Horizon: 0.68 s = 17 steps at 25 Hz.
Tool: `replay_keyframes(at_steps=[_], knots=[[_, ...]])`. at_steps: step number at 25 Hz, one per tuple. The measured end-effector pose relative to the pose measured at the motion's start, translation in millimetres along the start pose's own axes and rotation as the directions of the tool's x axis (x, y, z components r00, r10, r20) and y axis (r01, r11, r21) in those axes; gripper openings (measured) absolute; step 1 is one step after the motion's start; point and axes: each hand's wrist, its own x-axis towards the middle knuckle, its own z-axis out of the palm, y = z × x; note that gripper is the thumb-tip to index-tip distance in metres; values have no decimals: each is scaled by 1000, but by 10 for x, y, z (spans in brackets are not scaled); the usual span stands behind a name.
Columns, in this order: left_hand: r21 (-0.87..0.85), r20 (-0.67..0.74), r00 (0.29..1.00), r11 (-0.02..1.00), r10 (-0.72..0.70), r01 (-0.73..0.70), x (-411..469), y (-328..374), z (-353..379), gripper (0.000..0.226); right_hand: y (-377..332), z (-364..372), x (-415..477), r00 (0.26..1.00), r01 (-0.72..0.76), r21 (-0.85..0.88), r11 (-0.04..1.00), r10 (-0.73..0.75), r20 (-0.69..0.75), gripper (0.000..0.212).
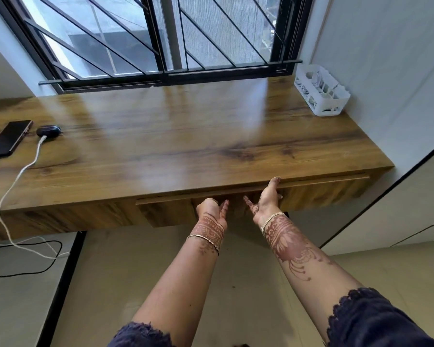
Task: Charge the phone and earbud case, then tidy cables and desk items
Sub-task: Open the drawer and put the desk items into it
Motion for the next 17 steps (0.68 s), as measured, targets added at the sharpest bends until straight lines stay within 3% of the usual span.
replay_keyframes(at_steps=[5, 7, 11, 17], knots=[[-50, -24, 999, 998, 37, -38, 139, 43, 111, 34, -71, 157, 71, 1000, -4, -37, 999, 5, 7, 101], [-66, -24, 999, 997, 36, -38, 140, 38, 135, 24, -42, 210, 97, 1000, -2, -73, 997, 1, -24, 101], [-65, -14, 1000, 997, 28, -29, 130, 46, 143, 24, 24, 286, 197, 989, 27, -145, 989, -48, -143, 108], [-23, -19, 998, 998, 55, -55, 120, 77, -25, 19, 18, 302, 188, 983, 50, -213, 976, -86, -161, 104]])
